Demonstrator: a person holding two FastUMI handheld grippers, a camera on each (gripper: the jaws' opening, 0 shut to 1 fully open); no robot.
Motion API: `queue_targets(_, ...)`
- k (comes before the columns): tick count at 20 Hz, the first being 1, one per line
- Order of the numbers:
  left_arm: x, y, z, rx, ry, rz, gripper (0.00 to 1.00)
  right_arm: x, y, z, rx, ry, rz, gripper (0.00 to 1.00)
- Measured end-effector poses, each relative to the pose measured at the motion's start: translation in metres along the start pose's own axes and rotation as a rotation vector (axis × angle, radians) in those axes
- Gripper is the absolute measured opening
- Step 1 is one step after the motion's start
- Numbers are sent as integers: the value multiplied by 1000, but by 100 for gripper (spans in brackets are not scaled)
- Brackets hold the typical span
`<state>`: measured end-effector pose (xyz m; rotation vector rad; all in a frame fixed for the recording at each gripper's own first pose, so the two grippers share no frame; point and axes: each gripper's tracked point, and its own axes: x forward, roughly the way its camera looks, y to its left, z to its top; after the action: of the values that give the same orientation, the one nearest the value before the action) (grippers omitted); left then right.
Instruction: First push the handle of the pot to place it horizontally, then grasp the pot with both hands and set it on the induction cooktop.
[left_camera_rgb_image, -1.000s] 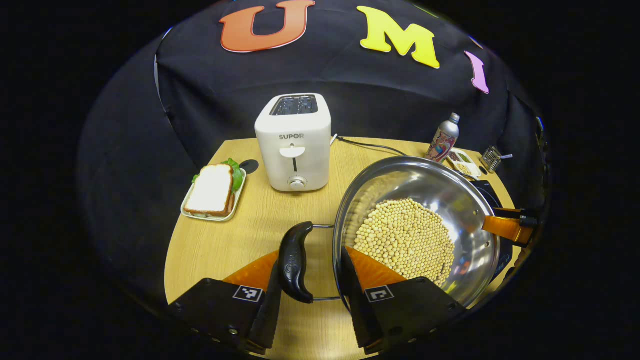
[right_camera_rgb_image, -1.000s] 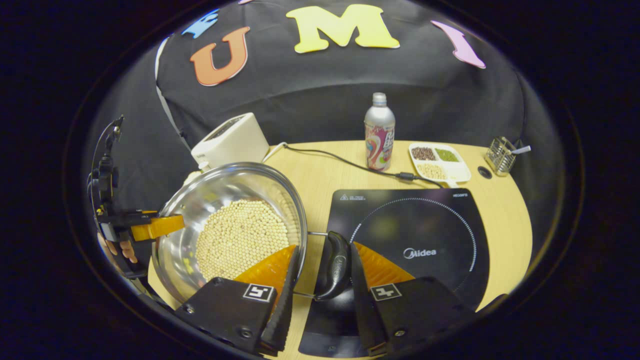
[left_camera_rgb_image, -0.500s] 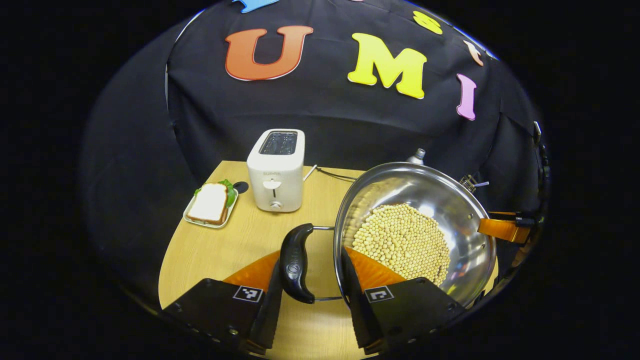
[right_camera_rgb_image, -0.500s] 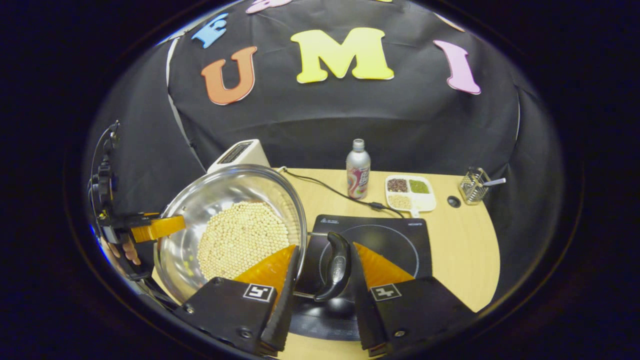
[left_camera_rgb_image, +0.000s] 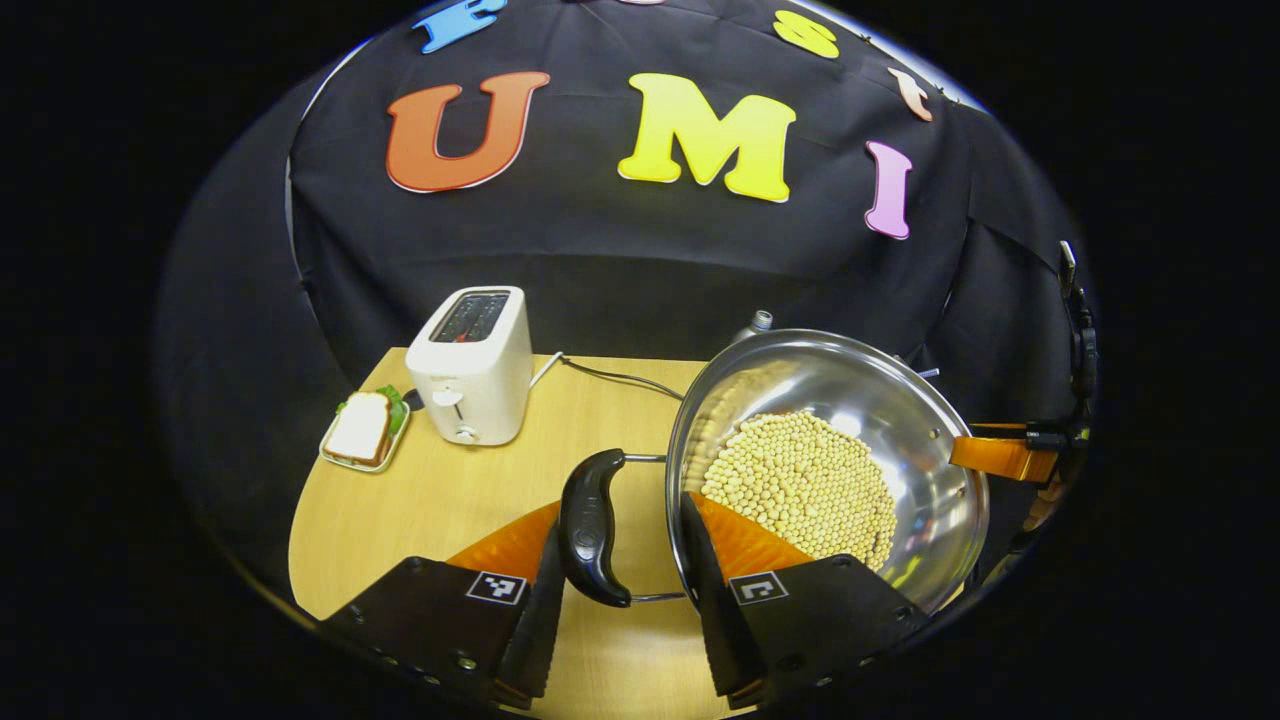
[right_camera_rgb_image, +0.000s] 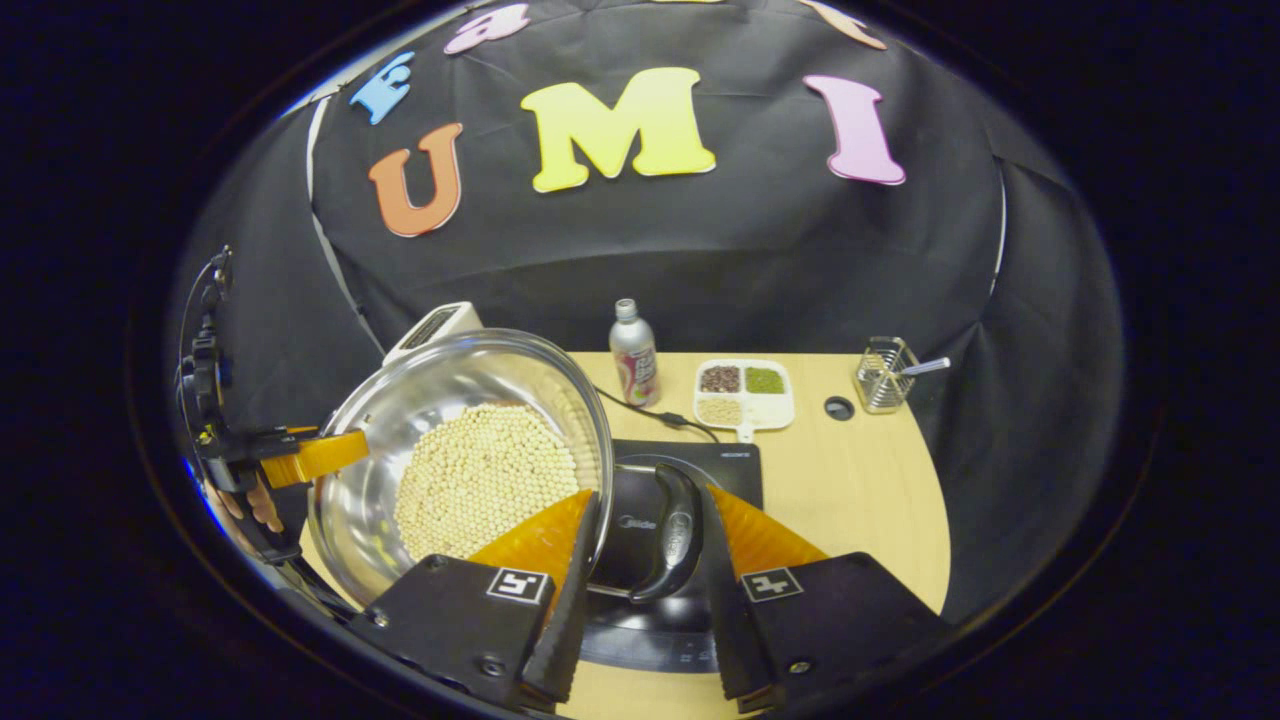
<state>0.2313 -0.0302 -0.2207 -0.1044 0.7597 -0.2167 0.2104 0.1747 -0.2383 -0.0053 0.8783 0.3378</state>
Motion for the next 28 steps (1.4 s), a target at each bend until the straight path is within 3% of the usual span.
queue_targets(5, 28, -42, -6, 18, 22, -23, 59, 6, -49, -5, 21, 7, -30, 56)
queue_targets(6, 35, -47, -9, 17, 31, -23, 68, 11, -57, -8, 28, 11, -35, 54)
queue_targets(7, 42, -52, -12, 17, 39, -20, 49, 16, -63, -11, 30, 19, -40, 56)
queue_targets(8, 47, -55, -14, 22, 46, -18, 59, 21, -69, -14, 40, 27, -43, 56)
queue_targets(11, 66, -63, -26, 22, 63, -20, 59, 39, -83, -23, 55, 43, -44, 56)
queue_targets(12, 74, -63, -31, 14, 71, -21, 69, 45, -87, -26, 55, 48, -43, 54)
queue_targets(13, 81, -63, -37, 9, 83, -18, 59, 53, -90, -30, 48, 52, -45, 54)
queue_targets(21, 131, -75, -70, -9, 112, -23, 59, 95, -117, -63, 61, 84, -62, 54)
queue_targets(28, 132, -76, -67, -64, -12, -44, 59, 101, -120, -61, 80, -75, -32, 61)
